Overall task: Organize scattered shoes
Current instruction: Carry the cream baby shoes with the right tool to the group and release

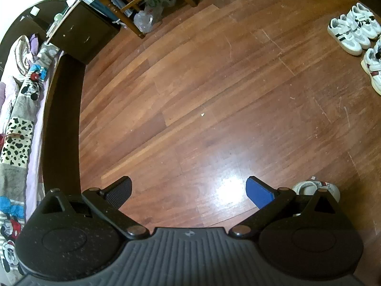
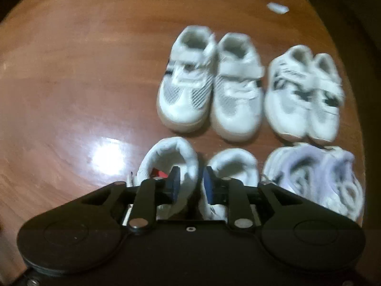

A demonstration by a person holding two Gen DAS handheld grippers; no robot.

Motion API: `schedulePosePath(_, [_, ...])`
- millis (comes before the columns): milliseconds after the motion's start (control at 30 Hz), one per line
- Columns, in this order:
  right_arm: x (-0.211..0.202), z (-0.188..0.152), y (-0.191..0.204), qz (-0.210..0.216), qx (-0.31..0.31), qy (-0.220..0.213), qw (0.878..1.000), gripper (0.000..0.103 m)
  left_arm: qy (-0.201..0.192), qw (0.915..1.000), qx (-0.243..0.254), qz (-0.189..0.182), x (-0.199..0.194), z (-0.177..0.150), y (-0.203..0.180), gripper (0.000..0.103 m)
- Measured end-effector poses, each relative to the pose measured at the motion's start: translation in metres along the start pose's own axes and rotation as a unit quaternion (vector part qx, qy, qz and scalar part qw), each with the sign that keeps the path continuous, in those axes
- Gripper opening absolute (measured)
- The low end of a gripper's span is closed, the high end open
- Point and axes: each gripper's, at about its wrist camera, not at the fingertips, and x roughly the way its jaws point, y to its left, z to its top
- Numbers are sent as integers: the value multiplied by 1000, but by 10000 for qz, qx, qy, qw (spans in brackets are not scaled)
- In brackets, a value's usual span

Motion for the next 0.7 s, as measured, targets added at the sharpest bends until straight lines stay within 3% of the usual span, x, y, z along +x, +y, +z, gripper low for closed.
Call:
schedulePosePath(133, [-28,-40,14,542,35,-508,9972,24,-4,10000,9,27,-5,-5,1,103])
schedulePosePath(167, [-27,-55,28,783,-141,-435,9959,24,-7,10000,11,29,-6,-6,0,103])
schedulePosePath(300, [-2,-83,80,1056,-888,-17,9904,24,-26,10000,-36,36,-11,-7,0,102])
schedulePosePath(433, [19,-87,96,839,-1067,151,9906,24,-64,9999,-135,68,-18,-13,5,102])
schedulePosePath(567, [26,-77,72,663,-351,123,9971,16,-89,9997,-201,119,-23,-18,11,102])
schedulePosePath(667, [20,-76,74,636,-344,93,9973,21,-73,9997,-194,139,-25,-22,14,103])
schedulePosePath(700, [17,-76,76,635,-273,60,9976,29,-78,9997,-200,146,-27,-24,14,103])
